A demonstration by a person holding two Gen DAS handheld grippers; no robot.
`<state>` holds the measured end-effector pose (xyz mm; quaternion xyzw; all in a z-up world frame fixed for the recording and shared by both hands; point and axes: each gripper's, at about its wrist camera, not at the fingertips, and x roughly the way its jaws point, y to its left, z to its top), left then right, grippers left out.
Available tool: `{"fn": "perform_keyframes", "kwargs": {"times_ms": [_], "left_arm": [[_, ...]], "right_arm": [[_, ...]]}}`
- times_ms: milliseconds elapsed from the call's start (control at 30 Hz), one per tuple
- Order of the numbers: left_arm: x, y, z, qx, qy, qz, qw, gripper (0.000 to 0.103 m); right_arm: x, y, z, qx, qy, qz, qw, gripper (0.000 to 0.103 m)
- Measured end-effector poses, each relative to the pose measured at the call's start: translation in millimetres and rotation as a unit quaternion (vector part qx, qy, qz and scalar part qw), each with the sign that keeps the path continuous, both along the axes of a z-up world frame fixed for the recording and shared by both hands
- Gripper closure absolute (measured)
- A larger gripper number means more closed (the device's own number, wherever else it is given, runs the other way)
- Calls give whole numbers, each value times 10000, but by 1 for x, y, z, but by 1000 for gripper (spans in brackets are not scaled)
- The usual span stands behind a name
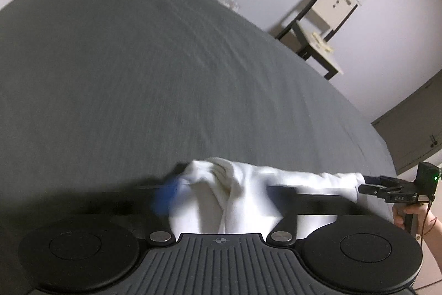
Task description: Fold clothes
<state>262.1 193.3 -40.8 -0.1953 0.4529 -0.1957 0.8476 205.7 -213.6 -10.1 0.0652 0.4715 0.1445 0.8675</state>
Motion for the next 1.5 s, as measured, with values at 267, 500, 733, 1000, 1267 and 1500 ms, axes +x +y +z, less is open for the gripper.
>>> {"fn": "perform_keyframes", "kwargs": {"times_ms": [267, 500, 733, 1000, 1267, 1500], "left_arm": [[18, 4, -3, -302, -24, 381, 9988, 0], [45, -19, -18, -57, 490, -96, 9987, 0], [68, -53, -27, 7, 737, -882, 9934, 0], [100, -66, -32, -123, 1351, -1291, 9823, 0], [100, -66, -44, -539, 1348, -1317, 9806, 0], [87, -83, -40, 171, 1062, -1844, 9769, 0]], "right_arm": [[0, -2, 5, -33, -126, 124, 9998, 24], [13, -10, 13, -92, -118, 487, 9987, 22], [31, -3, 5, -248, 204, 1028, 9942, 22], [45, -2, -4, -23, 419, 1375, 9896, 22], [52, -6, -10, 218, 544, 1397, 9885, 16], [53, -3, -14, 395, 532, 1541, 9858, 2]]}}
